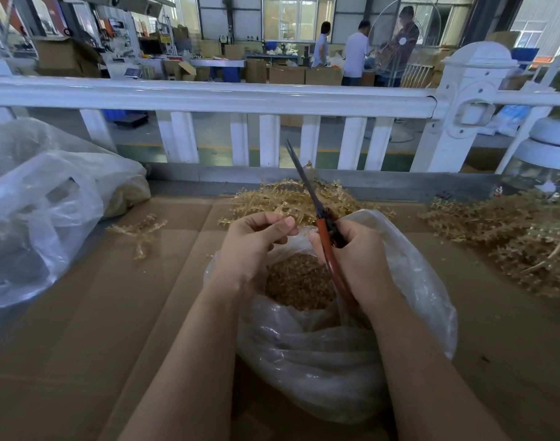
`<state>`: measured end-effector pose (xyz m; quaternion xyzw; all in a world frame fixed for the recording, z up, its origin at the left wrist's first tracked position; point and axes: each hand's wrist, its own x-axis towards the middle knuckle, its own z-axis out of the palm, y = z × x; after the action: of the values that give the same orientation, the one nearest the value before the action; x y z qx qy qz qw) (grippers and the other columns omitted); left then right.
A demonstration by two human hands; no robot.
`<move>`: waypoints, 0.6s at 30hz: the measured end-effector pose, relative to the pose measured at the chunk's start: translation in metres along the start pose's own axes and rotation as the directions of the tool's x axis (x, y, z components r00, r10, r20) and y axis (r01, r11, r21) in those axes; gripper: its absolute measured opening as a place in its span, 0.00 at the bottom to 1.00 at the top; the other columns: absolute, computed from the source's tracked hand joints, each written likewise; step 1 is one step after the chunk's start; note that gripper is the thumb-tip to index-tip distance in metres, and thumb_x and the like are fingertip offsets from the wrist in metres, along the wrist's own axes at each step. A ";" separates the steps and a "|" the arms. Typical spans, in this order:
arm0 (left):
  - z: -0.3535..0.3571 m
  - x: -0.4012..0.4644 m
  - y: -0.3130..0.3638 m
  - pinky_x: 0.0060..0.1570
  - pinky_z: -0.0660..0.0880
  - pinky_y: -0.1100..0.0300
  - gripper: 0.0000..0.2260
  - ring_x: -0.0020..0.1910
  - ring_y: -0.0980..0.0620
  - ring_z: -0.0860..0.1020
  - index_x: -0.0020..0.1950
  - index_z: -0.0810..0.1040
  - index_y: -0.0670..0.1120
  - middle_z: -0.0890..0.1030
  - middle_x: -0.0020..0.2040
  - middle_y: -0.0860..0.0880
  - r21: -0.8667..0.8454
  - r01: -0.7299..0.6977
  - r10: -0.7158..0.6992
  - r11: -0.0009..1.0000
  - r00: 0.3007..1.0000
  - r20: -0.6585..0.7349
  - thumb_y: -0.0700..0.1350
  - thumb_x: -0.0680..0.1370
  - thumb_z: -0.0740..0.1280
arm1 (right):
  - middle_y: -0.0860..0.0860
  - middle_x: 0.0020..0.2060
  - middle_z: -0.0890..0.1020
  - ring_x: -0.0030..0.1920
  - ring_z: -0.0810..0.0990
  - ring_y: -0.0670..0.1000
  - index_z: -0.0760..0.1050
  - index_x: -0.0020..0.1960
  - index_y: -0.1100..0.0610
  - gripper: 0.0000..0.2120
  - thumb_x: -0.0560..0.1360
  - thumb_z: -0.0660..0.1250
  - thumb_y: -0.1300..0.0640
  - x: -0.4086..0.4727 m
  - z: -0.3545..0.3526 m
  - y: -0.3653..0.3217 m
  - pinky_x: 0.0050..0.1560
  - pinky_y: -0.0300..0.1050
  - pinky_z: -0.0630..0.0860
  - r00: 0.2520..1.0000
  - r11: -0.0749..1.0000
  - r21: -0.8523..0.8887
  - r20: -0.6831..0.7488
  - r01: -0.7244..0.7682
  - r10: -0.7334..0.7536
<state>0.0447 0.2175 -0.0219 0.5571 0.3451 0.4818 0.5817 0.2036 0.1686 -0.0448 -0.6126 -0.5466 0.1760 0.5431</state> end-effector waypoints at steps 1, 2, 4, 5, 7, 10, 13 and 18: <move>0.000 0.001 -0.001 0.41 0.71 0.64 0.06 0.36 0.57 0.76 0.38 0.82 0.48 0.84 0.37 0.50 0.008 -0.004 0.005 1.000 1.000 -0.013 0.41 0.75 0.72 | 0.45 0.33 0.84 0.33 0.82 0.44 0.80 0.38 0.52 0.11 0.76 0.73 0.49 0.000 0.000 0.000 0.34 0.36 0.78 1.000 1.000 -0.016 -0.002 -0.001 0.001; 0.000 0.001 -0.001 0.42 0.70 0.62 0.07 0.36 0.57 0.76 0.37 0.83 0.48 0.84 0.36 0.50 0.003 -0.008 0.008 1.000 1.000 -0.030 0.41 0.75 0.72 | 0.46 0.33 0.84 0.33 0.81 0.45 0.80 0.38 0.53 0.12 0.75 0.74 0.47 0.000 0.000 0.000 0.36 0.41 0.80 1.000 0.999 -0.036 -0.005 -0.006 0.006; -0.001 0.002 -0.001 0.42 0.70 0.60 0.10 0.35 0.56 0.75 0.34 0.84 0.50 0.83 0.36 0.50 -0.030 -0.021 0.019 0.999 0.997 -0.069 0.40 0.75 0.72 | 0.44 0.35 0.84 0.36 0.82 0.45 0.81 0.41 0.53 0.15 0.72 0.73 0.40 -0.001 0.000 0.000 0.40 0.48 0.82 1.000 0.998 -0.064 -0.013 -0.011 0.011; -0.001 0.003 0.000 0.43 0.70 0.59 0.12 0.35 0.55 0.74 0.34 0.84 0.50 0.83 0.35 0.50 -0.049 -0.029 0.025 0.998 0.996 -0.086 0.39 0.76 0.71 | 0.42 0.37 0.84 0.38 0.82 0.43 0.80 0.43 0.51 0.18 0.70 0.72 0.35 -0.002 -0.001 0.000 0.40 0.47 0.82 1.000 0.996 -0.094 -0.016 0.000 -0.001; -0.003 0.004 0.000 0.45 0.70 0.56 0.13 0.36 0.54 0.73 0.33 0.84 0.51 0.82 0.35 0.51 -0.069 -0.047 0.038 0.996 0.992 -0.119 0.39 0.76 0.71 | 0.38 0.38 0.83 0.41 0.81 0.39 0.78 0.47 0.46 0.24 0.65 0.67 0.27 -0.004 -0.003 0.000 0.42 0.40 0.79 0.999 0.977 -0.210 0.010 0.035 -0.033; -0.005 0.004 0.000 0.43 0.70 0.59 0.12 0.35 0.56 0.72 0.34 0.81 0.49 0.78 0.33 0.54 -0.053 -0.083 0.075 0.995 0.986 -0.147 0.39 0.77 0.69 | 0.34 0.42 0.79 0.43 0.77 0.37 0.75 0.53 0.43 0.28 0.64 0.65 0.24 -0.004 -0.002 0.000 0.44 0.34 0.74 0.995 0.930 -0.355 0.072 0.093 -0.072; -0.006 0.006 -0.002 0.42 0.69 0.60 0.13 0.33 0.57 0.71 0.35 0.77 0.47 0.74 0.30 0.54 -0.017 -0.113 0.109 0.993 0.982 -0.157 0.35 0.78 0.65 | 0.35 0.44 0.77 0.44 0.75 0.38 0.75 0.56 0.46 0.28 0.67 0.66 0.26 -0.005 0.000 0.002 0.43 0.32 0.72 0.987 0.889 -0.428 0.072 0.163 -0.146; -0.009 0.006 -0.004 0.40 0.68 0.62 0.15 0.34 0.57 0.70 0.36 0.79 0.48 0.74 0.31 0.55 -0.005 -0.136 0.135 0.991 0.984 -0.116 0.32 0.78 0.64 | 0.39 0.49 0.81 0.48 0.76 0.39 0.76 0.58 0.48 0.32 0.66 0.64 0.25 -0.006 -0.001 0.001 0.47 0.37 0.77 0.983 0.872 -0.456 0.065 0.180 -0.170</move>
<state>0.0392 0.2264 -0.0261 0.5467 0.3365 0.5538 0.5302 0.2027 0.1634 -0.0474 -0.6698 -0.6318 -0.0013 0.3901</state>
